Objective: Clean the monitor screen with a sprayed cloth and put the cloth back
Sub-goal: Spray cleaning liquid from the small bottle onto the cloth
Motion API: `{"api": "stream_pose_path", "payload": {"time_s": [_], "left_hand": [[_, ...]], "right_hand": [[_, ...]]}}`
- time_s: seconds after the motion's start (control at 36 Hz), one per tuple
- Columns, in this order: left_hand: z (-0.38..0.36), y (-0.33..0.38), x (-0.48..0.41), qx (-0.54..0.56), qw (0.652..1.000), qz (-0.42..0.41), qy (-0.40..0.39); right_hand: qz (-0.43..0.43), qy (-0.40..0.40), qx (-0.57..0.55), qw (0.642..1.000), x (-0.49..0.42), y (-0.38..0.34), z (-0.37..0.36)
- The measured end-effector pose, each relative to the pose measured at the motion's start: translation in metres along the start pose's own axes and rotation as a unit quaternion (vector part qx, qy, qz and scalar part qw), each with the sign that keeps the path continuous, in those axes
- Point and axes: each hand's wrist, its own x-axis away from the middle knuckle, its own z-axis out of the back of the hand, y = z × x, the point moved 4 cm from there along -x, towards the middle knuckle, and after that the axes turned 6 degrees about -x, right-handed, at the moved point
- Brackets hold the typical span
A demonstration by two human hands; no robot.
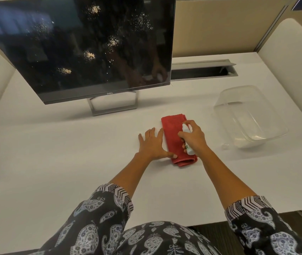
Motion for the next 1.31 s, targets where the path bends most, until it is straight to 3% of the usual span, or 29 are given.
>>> {"api": "stream_pose_path", "payload": {"time_s": [0.53, 1.0, 1.31], "left_hand": [[-0.004, 0.011, 0.004, -0.017, 1.0, -0.013, 0.007], [-0.006, 0.022, 0.016, -0.036, 0.999, -0.019, 0.011], [-0.007, 0.027, 0.021, -0.04, 0.999, -0.017, 0.019]], "right_hand": [[0.061, 0.024, 0.213, 0.975, 0.017, 0.016, 0.015], [0.071, 0.014, 0.24, 0.968, 0.036, 0.024, 0.021], [0.066, -0.012, 0.136, 0.988, 0.06, 0.028, 0.023]]}}
